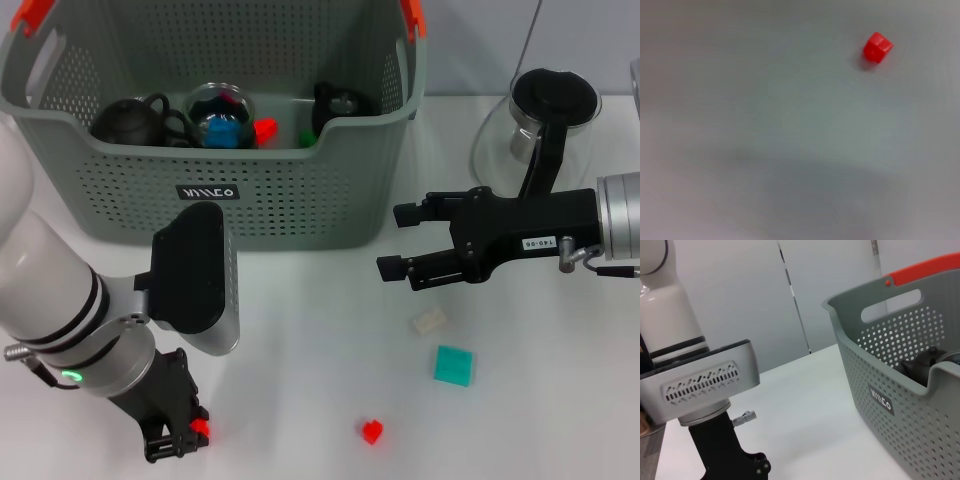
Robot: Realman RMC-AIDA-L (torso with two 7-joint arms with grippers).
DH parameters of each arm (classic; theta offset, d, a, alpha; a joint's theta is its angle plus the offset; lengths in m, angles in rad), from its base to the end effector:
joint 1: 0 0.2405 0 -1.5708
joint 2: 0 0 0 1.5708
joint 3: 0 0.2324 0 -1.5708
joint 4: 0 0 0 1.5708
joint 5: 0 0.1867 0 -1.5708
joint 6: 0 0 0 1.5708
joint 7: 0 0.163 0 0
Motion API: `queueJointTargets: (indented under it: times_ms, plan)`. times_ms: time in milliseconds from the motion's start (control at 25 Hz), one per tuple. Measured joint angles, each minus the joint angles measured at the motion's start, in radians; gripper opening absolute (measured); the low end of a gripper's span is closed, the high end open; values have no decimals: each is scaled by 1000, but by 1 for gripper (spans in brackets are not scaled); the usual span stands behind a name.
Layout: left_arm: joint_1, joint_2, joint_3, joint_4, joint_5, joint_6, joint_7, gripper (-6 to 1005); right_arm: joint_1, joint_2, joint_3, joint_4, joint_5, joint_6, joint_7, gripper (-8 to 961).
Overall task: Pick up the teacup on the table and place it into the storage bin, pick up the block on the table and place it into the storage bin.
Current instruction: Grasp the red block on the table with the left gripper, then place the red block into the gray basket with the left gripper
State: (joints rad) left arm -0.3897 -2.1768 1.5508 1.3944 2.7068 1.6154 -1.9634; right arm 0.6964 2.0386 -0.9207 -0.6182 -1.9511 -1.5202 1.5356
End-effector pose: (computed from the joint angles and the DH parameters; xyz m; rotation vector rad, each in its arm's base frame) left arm -0.2189 0.2543 -0.0465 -2.9731 -0.2216 0.8376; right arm 0.1724 0.3295 -0.0247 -2.9488 0.5673 0.5933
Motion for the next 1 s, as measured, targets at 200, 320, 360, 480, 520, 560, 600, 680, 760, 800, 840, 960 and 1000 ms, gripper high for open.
queueJointTargets:
  times_ms: [200,320,360,480,520,560,600,680,760,800,840,960,1000]
  plan:
    - [6,0,-11,44,-16,25,-13,184,0,-1,1,0,0,1,-1,911]
    - [6,1,-58,79,-97,73,-36,192,0,-2,2,0,0,1,-2,911]
    - [0,2,-107,92,-154,95,-56,194,0,-2,2,0,0,1,-2,911]
    - [-37,6,-300,93,-336,123,-142,202,0,-2,2,0,0,1,-2,912]
    - [-52,7,-360,83,-384,136,-157,205,0,-2,2,0,-1,2,-2,912]
    - [-77,12,-452,66,-451,155,-172,207,0,-2,2,0,-1,1,-2,912]
    - [-104,17,-535,52,-502,177,-177,210,0,-2,2,0,-3,1,-2,912]
    - [-155,30,-674,24,-584,210,-177,215,0,-2,2,0,-5,2,-2,912]
    - [-211,56,-766,-12,-627,185,-173,220,1,-2,2,0,-6,0,-2,912]
    - [-235,70,-793,-31,-636,161,-173,222,1,-2,2,0,-6,0,-2,912]
    - [-258,89,-808,-58,-637,121,-173,225,2,-2,1,0,-6,-1,-2,912]
    - [-296,127,-814,-120,-630,23,-181,233,5,-2,-3,-1,-6,-2,-2,912]
    - [-322,155,-811,-183,-609,-96,-201,235,5,-1,-4,-1,-6,-2,-2,912]
